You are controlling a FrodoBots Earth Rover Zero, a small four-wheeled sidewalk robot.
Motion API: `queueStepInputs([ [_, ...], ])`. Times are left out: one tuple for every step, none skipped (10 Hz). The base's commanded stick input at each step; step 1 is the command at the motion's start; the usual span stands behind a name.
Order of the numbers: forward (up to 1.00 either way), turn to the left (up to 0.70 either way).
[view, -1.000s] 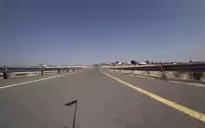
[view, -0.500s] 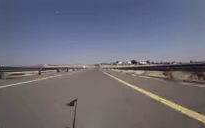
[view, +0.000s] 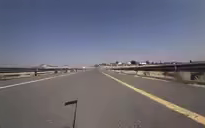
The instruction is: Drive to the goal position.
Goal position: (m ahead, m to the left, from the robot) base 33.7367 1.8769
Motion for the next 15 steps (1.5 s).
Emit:
queueStepInputs([
  [1.00,0.00],
  [1.00,0.00],
  [1.00,0.00],
  [1.00,0.00],
  [1.00,0.00],
  [1.00,0.00],
  [1.00,0.00],
  [1.00,0.00],
  [1.00,0.00],
  [1.00,0.00],
  [1.00,0.00],
  [1.00,0.00],
  [1.00,0.00],
  [1.00,0.00],
  [1.00,0.00],
])
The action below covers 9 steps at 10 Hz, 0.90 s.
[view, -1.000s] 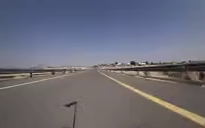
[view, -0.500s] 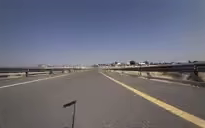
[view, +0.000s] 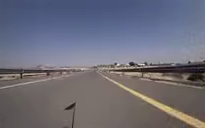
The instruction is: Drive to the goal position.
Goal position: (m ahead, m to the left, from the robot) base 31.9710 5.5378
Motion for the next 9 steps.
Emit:
queueStepInputs([
  [1.00,0.00],
  [1.00,0.00],
  [1.00,0.00],
  [1.00,0.00],
  [1.00,0.00],
  [1.00,0.00],
  [1.00,0.00],
  [1.00,0.00],
  [1.00,0.00],
])
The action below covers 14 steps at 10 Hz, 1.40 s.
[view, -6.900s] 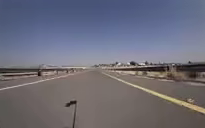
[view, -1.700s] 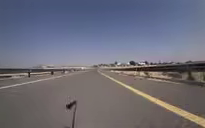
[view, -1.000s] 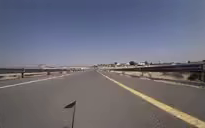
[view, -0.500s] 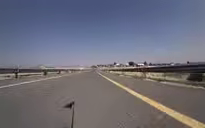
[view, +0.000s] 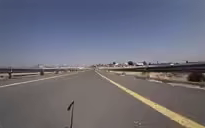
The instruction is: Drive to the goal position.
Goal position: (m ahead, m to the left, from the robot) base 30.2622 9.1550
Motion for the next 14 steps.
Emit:
queueStepInputs([
  [1.00,0.00],
  [1.00,0.00],
  [1.00,0.00],
  [1.00,0.00],
  [1.00,0.09],
  [1.00,0.30],
  [1.00,0.28],
  [1.00,0.05],
  [1.00,0.00],
  [1.00,0.00],
  [1.00,0.00],
  [1.00,0.00],
  [1.00,0.00],
  [1.00,0.00],
])
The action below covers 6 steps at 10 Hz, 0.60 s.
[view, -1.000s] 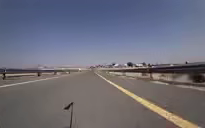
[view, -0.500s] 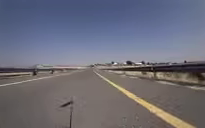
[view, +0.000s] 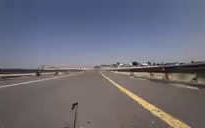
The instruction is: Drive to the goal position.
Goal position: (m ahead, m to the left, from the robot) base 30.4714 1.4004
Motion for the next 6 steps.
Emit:
queueStepInputs([
  [1.00,0.00],
  [1.00,0.00],
  [1.00,0.00],
  [1.00,0.00],
  [1.00,0.00],
  [1.00,0.00],
])
